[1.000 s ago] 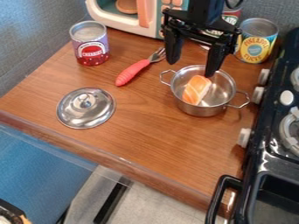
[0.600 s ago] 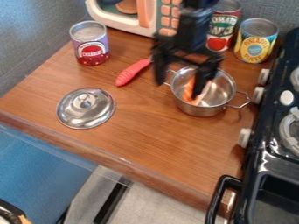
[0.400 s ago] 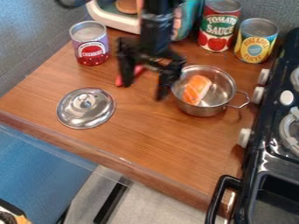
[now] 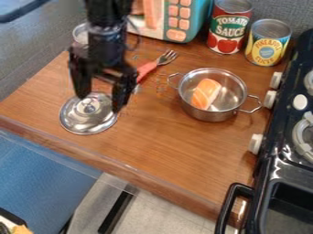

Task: Put the pot lid to bottom right side of the table

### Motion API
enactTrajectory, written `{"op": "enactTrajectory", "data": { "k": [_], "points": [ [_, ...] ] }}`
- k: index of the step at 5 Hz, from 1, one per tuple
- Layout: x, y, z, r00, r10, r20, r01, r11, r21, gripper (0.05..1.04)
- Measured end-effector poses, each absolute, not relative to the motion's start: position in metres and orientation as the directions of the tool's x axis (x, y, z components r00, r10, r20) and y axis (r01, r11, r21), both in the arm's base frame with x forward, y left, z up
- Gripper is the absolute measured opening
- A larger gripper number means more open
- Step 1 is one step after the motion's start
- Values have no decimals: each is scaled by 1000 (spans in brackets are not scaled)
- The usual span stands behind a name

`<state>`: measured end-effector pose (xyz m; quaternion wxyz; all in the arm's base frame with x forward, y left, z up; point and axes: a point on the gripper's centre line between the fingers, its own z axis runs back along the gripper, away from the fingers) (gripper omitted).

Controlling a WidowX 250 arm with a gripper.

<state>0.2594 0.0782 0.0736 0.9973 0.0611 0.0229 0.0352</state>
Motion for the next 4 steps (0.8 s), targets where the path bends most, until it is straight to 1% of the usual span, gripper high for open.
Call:
{"op": "enactTrajectory", "data": {
  "k": [1, 2, 4],
  "points": [
    [253, 100, 82, 992, 125, 11, -125, 983, 133, 1001],
    [253, 110, 79, 985, 165, 40, -169, 981, 97, 1001],
    [259, 116, 60, 985, 174, 17, -175, 980, 96, 1001]
  ]
}}
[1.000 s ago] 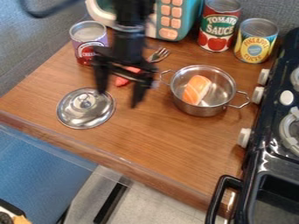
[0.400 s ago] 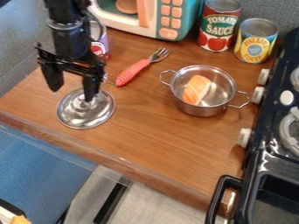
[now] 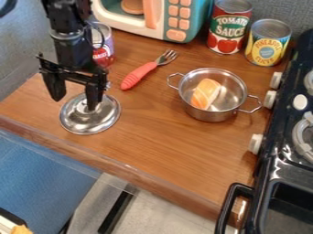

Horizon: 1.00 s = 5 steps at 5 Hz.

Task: Put the pot lid to bottom right side of the table

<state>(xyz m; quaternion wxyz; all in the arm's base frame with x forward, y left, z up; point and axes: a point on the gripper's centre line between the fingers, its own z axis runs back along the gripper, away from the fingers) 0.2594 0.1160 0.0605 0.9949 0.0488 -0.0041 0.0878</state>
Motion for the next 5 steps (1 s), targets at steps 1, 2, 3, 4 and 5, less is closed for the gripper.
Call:
{"op": "enactTrajectory", "data": {
  "k": [1, 2, 3, 4, 5],
  "points": [
    [262, 118, 54, 983, 184, 14, -185, 977, 105, 1001],
    [269, 121, 48, 983, 184, 16, -185, 977, 105, 950],
    [274, 122, 48, 981, 194, 23, -195, 975, 104, 664],
    [275, 123, 47, 981, 189, 30, -191, 976, 100, 362],
    [276, 120, 47, 982, 185, 35, -187, 979, 83, 282]
  ]
}}
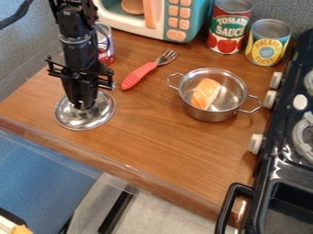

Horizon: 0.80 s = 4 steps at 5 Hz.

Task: Put the pot lid to bottom right side of the table

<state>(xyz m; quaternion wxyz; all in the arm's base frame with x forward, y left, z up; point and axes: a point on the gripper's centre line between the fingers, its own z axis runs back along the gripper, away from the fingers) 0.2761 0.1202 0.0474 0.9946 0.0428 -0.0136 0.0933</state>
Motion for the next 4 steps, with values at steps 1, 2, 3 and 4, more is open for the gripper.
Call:
{"op": "enactTrajectory", "data": {
  "k": [1, 2, 3, 4],
  "points": [
    [274, 113, 55, 979, 200, 39, -202, 978, 50, 281],
    [287, 84, 91, 975, 163, 154, -169, 985, 28, 281],
    [301, 34, 105, 983, 55, 176, -60, 998, 20, 281],
    [311, -8, 114, 978, -40, 204, 38, 999, 14, 281]
  ]
}}
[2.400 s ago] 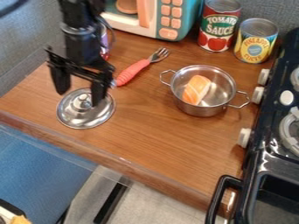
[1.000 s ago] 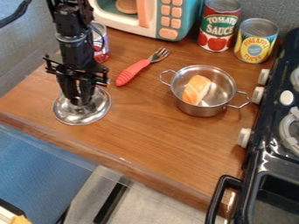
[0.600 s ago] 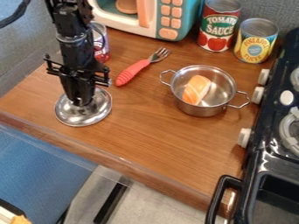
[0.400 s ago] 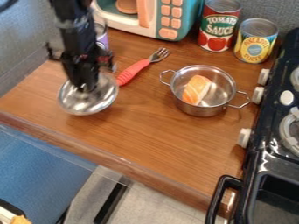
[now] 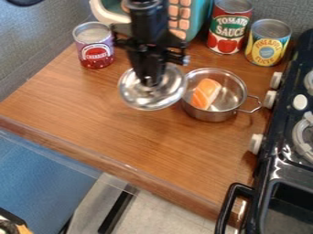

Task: Put the pot lid to bottom right side of the table

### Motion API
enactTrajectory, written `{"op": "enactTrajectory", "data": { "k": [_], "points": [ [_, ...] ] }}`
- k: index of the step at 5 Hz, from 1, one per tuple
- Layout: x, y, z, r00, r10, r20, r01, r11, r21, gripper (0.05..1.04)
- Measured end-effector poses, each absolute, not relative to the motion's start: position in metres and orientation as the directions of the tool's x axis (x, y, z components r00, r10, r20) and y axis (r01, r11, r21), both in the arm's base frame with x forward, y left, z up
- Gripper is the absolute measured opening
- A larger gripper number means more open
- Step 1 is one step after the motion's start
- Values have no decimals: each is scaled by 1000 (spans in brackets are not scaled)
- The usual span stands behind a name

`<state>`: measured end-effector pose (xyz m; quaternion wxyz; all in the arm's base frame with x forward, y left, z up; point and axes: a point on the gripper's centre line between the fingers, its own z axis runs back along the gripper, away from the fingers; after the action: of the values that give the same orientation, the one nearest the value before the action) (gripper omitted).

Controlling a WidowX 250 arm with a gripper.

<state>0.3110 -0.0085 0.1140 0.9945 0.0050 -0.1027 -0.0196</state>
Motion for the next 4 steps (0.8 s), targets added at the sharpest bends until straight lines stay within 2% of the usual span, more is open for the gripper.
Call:
{"op": "enactTrajectory", "data": {
  "k": [2, 3, 4],
  "points": [
    [310, -75, 93, 968, -211, 136, 211, 977, 20, 281],
    [297, -78, 82, 971, -220, 99, 218, 976, 31, 281],
    [287, -80, 82, 969, -229, 98, 226, 973, 36, 281]
  ]
}}
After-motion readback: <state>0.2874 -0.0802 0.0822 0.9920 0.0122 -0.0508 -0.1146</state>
